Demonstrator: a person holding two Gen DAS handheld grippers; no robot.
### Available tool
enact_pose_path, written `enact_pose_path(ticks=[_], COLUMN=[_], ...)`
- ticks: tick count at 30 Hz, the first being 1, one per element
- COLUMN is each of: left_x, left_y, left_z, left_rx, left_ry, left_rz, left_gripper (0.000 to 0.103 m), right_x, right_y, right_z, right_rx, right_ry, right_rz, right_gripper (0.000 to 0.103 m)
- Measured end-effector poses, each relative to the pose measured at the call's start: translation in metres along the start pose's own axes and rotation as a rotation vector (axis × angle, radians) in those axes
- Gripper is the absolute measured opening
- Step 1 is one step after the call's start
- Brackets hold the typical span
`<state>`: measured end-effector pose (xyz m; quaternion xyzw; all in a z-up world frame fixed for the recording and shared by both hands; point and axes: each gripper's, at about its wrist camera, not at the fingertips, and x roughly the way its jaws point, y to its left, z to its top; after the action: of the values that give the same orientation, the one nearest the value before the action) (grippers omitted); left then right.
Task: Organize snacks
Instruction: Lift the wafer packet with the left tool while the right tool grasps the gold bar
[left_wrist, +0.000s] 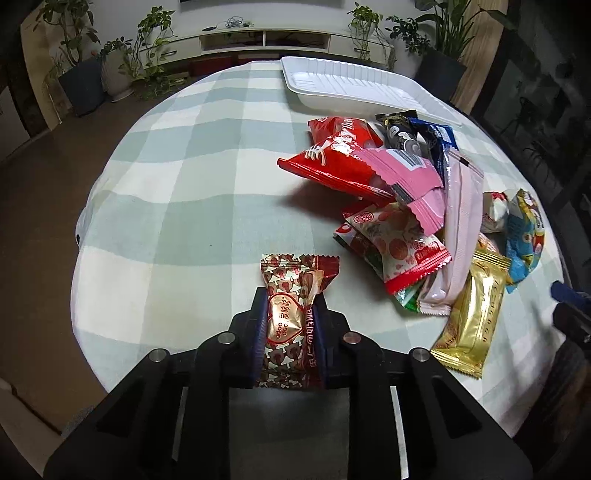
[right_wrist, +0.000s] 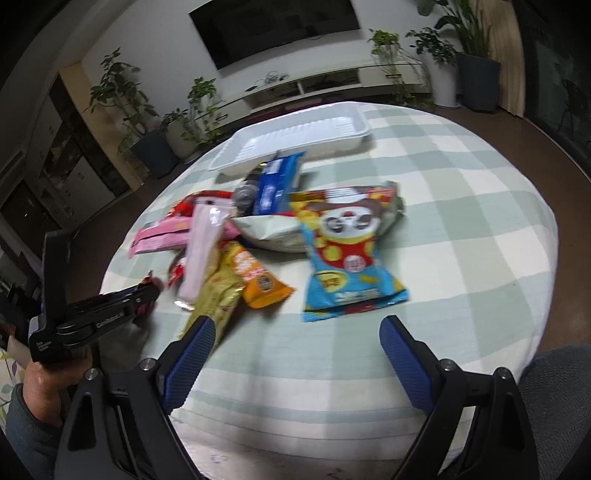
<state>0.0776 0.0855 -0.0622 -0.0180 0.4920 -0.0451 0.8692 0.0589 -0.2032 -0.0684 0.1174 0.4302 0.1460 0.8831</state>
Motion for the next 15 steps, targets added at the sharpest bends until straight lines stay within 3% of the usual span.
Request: enact_pose_path(ticks=[3, 6, 15], left_x=[-0.006, -0.015, -0.025], left_y=[0.005, 0.007, 0.001], left_z=[-0.005, -0.011, -0.026], left_rx=[-0.020, -0.036, -0.055], left_ry=[-0.001, -0.021, -0.045], left_rz=[-0.045, -0.104, -0.195], left_gripper=[0.019, 0.018, 0.018], right_x=[0.014, 0.026, 0.063], right_y=[0.012, 0.024, 0.043], right_z=[0.001, 0.005, 0.014], right_rx=[0.010, 0.011, 0.016], right_ry=[0.060, 0.096, 0.203], right_rz=[0.057, 0.077, 0.049], right_gripper=[0.079, 0.078, 0.071])
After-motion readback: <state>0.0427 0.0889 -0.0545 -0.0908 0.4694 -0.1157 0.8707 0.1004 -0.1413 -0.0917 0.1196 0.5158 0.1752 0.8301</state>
